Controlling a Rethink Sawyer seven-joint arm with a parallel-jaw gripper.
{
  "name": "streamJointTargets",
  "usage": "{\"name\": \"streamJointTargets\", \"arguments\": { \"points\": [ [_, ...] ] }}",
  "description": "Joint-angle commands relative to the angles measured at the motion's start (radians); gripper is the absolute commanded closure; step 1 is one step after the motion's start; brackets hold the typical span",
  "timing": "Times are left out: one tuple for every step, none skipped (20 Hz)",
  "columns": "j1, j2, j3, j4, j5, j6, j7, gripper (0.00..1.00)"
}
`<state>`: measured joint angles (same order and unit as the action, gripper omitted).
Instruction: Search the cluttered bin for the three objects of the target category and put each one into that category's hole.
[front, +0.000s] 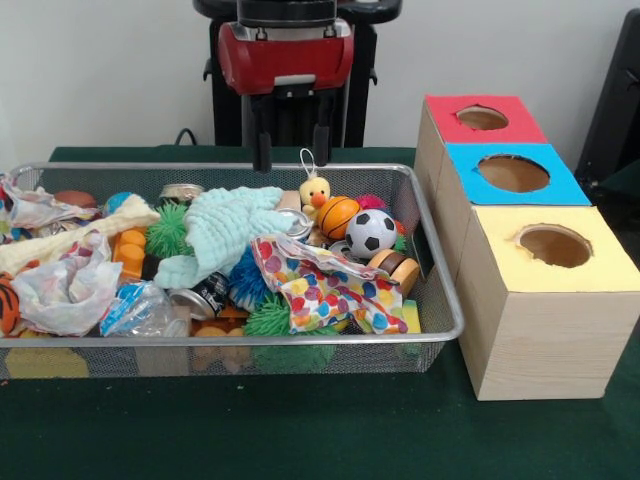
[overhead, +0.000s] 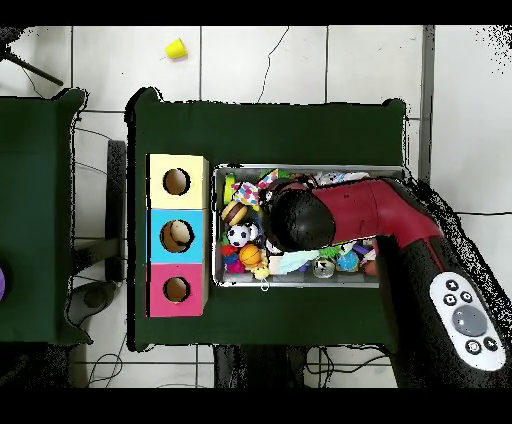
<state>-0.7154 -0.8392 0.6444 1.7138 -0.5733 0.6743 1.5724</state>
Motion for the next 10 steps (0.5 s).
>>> {"name": "streamJointTargets", "arguments": {
  "points": [
    [-0.058, 0.051, 0.007, 0.04, 0.013, -0.034, -0.038, 0.0],
    [-0.071, 0.064, 0.021, 0.041, 0.008, -0.07, -0.047, 0.0],
    [-0.069, 0.076, 0.016, 0.026, 0.028, 0.002, -0.067, 0.0],
    [-0.074, 0.075, 0.017, 0.027, 0.039, 0.033, -0.076, 0.0],
    [-0.078, 0.079, 0.017, 0.029, 0.043, 0.027, -0.067, 0.0],
    [-0.078, 0.085, 0.017, 0.024, 0.042, 0.028, -0.069, 0.0],
    [-0.071, 0.082, 0.007, 0.018, 0.039, 0.04, -0.061, 0.0],
    [-0.063, 0.08, -0.003, 0.011, 0.036, 0.053, -0.053, 0.0],
    [-0.06, 0.079, -0.008, 0.009, 0.032, 0.054, -0.048, 0.0],
    [-0.056, 0.076, -0.009, 0.01, 0.025, 0.05, -0.047, 0.0]
  ]
}}
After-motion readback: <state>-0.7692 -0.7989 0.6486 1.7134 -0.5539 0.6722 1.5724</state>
